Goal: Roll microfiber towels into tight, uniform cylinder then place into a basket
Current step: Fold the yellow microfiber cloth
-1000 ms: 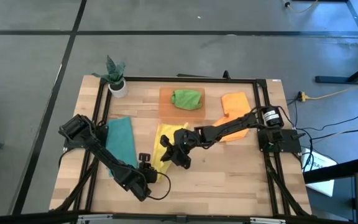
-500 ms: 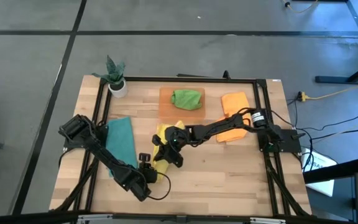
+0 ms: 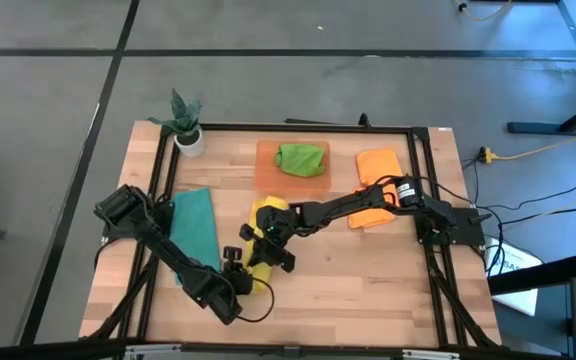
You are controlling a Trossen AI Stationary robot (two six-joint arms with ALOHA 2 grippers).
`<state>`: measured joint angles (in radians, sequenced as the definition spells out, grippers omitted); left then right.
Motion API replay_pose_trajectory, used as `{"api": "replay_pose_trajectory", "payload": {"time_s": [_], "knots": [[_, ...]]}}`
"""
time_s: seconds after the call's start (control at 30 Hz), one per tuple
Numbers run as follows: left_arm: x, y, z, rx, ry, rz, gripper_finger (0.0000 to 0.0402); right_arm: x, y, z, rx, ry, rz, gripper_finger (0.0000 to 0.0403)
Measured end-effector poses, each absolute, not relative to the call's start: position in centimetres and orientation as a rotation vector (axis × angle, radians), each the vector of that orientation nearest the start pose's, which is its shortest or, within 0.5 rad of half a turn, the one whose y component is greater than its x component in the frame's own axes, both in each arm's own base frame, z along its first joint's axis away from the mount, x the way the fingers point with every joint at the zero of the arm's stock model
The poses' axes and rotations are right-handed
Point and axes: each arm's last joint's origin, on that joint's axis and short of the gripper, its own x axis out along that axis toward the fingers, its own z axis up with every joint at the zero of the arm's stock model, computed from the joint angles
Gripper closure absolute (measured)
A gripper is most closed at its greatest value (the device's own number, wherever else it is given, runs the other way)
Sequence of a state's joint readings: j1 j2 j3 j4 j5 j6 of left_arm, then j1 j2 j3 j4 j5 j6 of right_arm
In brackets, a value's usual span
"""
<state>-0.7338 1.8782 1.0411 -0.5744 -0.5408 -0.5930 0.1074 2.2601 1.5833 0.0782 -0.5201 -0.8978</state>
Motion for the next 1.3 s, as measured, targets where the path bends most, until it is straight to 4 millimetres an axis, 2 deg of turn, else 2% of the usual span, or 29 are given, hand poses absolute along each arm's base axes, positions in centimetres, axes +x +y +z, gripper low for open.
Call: {"api": "replay_pose_trajectory", "payload": {"time_s": [0.17,0.33,0.67,1.03,1.3], "knots": [[24.9,-20.9,13.0,0.299,1.133,0.148,0.0303,48.8,6.7,14.8,-0.719,0.284,0.826,0.0403],[24.6,-21.3,14.7,0.285,1.107,0.125,0.0303,48.8,6.7,14.8,-0.719,0.287,0.827,0.0403],[23.6,-21.6,15.1,0.294,1.14,0.115,0.0303,48.8,6.7,14.8,-0.729,0.283,0.828,0.0401],[21.4,-21.6,19.0,0.161,1.075,0.153,0.0303,48.9,6.7,14.9,-0.739,0.269,0.825,0.0366],[21.1,-21.6,19.5,0.155,1.055,0.145,0.0303,48.9,7.1,15.0,-0.749,0.246,0.824,0.0341]]}}
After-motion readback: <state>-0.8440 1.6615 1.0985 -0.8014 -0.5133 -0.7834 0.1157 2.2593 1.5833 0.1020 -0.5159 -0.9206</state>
